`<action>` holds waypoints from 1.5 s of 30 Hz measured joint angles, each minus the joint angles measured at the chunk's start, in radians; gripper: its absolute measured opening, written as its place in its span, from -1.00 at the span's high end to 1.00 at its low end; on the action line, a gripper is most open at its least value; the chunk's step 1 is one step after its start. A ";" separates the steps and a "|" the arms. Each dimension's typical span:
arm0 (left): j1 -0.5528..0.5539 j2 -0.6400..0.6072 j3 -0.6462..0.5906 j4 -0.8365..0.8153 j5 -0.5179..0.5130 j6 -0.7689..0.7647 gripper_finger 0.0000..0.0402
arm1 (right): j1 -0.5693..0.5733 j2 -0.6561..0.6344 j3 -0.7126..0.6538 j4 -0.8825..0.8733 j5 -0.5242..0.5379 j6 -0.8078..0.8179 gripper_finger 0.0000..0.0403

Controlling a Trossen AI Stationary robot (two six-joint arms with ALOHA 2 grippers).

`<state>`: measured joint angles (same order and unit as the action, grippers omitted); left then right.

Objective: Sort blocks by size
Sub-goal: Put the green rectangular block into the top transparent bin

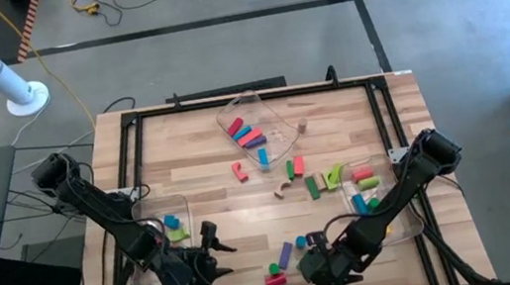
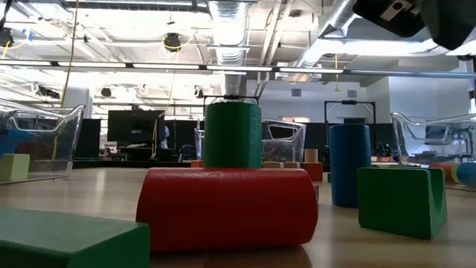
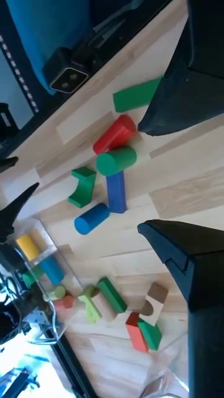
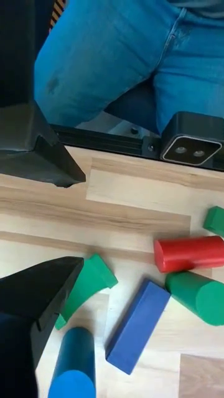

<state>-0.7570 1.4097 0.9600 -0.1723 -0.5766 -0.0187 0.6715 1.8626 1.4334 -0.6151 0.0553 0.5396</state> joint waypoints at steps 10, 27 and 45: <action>0.023 0.063 0.000 0.071 0.033 0.024 -0.10 | 0.012 0.000 0.000 -0.010 0.000 0.016 -0.14; 0.127 0.212 0.000 0.136 0.417 -0.079 -0.10 | 0.017 0.000 0.000 -0.066 0.016 0.063 -0.14; 0.075 0.281 0.001 0.217 0.441 -0.189 -0.10 | 0.049 0.000 0.000 -0.052 0.024 0.124 -0.14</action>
<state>-0.6815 1.6906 0.9610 0.0445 -0.1357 -0.2075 0.7203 1.8626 1.4330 -0.6675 0.0789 0.6637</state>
